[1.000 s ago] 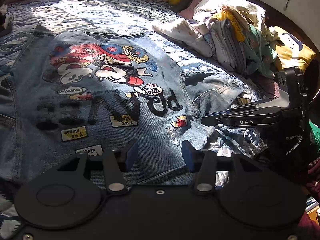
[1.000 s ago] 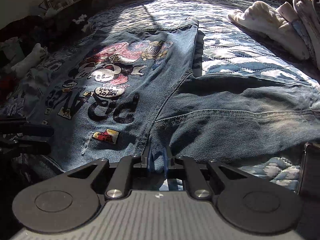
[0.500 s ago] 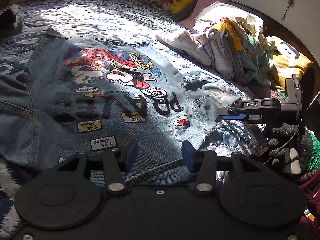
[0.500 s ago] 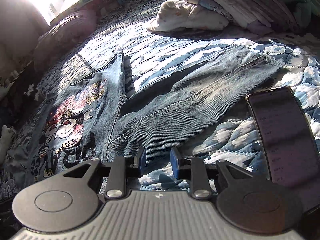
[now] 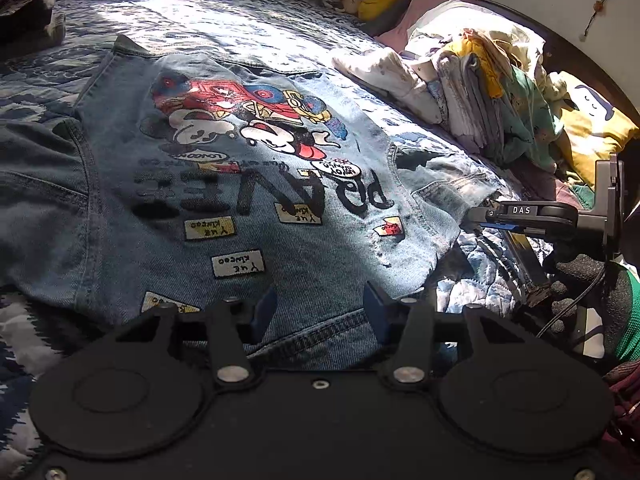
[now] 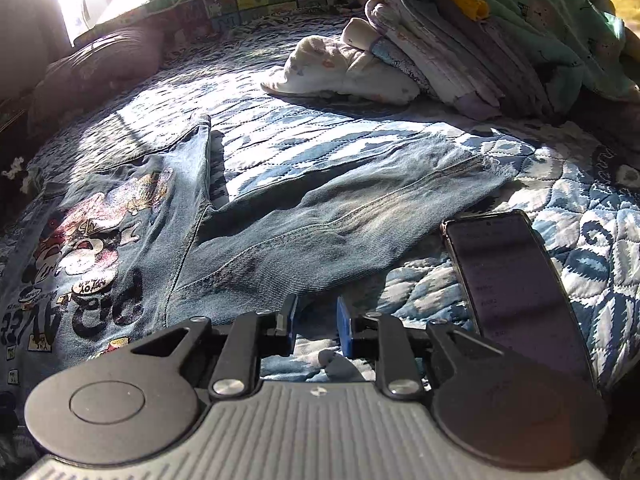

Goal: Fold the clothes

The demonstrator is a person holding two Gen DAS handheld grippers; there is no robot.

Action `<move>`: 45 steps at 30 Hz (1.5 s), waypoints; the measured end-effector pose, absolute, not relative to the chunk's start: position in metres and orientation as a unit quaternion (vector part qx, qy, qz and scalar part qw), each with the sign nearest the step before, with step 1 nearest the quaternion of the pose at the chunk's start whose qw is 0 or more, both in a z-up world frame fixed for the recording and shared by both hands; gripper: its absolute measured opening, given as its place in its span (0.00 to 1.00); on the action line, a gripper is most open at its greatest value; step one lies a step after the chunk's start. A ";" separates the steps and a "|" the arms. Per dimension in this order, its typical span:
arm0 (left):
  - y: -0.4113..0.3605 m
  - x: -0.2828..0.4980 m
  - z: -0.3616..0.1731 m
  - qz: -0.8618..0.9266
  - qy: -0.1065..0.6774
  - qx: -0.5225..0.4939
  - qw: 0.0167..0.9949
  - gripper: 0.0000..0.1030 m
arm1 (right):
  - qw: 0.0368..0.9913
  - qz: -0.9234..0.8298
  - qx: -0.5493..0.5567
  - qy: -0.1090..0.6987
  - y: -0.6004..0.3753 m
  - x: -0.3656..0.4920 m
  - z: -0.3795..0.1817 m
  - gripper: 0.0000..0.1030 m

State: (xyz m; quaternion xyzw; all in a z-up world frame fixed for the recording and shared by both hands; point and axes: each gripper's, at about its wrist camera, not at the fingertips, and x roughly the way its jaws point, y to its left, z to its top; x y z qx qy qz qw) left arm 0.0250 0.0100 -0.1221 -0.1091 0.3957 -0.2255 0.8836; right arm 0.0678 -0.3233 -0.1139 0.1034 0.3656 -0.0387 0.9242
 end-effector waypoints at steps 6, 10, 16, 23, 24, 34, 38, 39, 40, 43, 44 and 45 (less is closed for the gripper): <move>-0.002 0.025 -0.132 -0.221 0.405 -0.063 0.885 0.45 | 0.933 0.112 0.073 0.334 -0.277 0.068 -0.107 0.18; -0.001 0.023 -0.135 -0.229 0.420 -0.046 0.877 0.47 | 0.913 0.096 0.049 0.393 -0.267 0.071 -0.138 0.18; 0.029 0.039 -0.105 -0.186 0.354 -0.054 0.915 0.46 | 0.925 0.090 0.045 0.367 -0.265 0.055 -0.114 0.25; 0.004 0.082 -0.121 -0.195 0.351 -0.024 0.916 0.44 | 0.920 0.179 0.007 0.349 -0.203 0.059 -0.114 0.23; -0.006 0.087 -0.133 -0.192 0.360 0.000 0.913 0.44 | 0.917 0.178 -0.007 0.357 -0.195 0.059 -0.119 0.23; -0.005 0.078 -0.114 -0.167 0.315 0.076 0.931 0.43 | 0.921 0.188 -0.023 0.341 -0.186 0.076 -0.099 0.24; 0.004 0.097 -0.130 -0.130 0.338 0.073 0.929 0.43 | 0.921 0.201 -0.033 0.332 -0.165 0.111 -0.102 0.24; 0.005 0.097 -0.136 -0.131 0.339 0.071 0.929 0.44 | 0.917 0.197 -0.039 0.345 -0.163 0.116 -0.112 0.25; 0.006 0.096 -0.141 -0.131 0.339 0.070 0.929 0.45 | 0.913 0.192 -0.045 0.358 -0.161 0.122 -0.122 0.25; 0.008 0.095 -0.143 -0.133 0.344 0.072 0.927 0.46 | 0.911 0.184 -0.049 0.366 -0.164 0.119 -0.131 0.22; 0.010 0.095 -0.140 -0.132 0.348 0.070 0.926 0.48 | 0.911 0.180 -0.053 0.368 -0.166 0.116 -0.129 0.22; 0.015 0.093 -0.133 -0.122 0.348 0.062 0.927 0.48 | 0.911 0.175 -0.056 0.369 -0.168 0.112 -0.127 0.22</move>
